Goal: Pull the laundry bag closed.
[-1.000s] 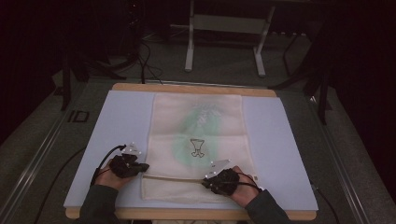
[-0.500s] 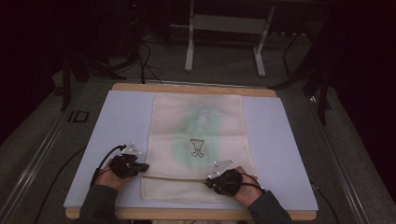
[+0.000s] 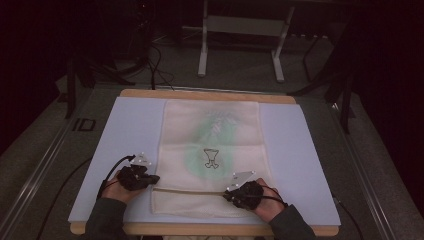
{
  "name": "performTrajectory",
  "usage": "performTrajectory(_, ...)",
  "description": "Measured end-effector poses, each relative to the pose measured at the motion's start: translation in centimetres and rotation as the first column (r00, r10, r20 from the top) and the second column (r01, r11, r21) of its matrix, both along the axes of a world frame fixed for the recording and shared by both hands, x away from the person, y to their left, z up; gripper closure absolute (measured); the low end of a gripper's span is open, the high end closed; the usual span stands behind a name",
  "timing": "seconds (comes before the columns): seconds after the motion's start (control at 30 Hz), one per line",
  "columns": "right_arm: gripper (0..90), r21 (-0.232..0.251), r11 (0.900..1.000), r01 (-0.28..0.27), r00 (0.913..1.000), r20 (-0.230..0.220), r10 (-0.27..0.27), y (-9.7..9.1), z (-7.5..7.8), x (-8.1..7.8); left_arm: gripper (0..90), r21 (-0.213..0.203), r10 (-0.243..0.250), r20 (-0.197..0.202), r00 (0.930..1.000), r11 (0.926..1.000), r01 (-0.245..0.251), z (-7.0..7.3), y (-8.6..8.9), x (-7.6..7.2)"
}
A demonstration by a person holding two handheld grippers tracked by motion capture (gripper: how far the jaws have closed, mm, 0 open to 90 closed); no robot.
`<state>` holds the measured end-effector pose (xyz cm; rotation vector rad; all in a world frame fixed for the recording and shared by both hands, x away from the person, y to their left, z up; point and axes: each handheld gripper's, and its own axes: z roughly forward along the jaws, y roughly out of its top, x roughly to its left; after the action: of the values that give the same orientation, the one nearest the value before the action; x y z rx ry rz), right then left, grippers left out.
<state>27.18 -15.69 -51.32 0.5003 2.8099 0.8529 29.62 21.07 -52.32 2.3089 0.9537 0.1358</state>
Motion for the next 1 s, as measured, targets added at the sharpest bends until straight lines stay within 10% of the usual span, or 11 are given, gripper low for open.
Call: performTrajectory(1.0,82.2,0.001,0.9984,0.056,0.9984,-0.011,-0.056,-2.9,0.2,0.0,89.9,0.01,-0.005,0.001,1.0,0.9999,0.005,0.1,-0.1,0.0)
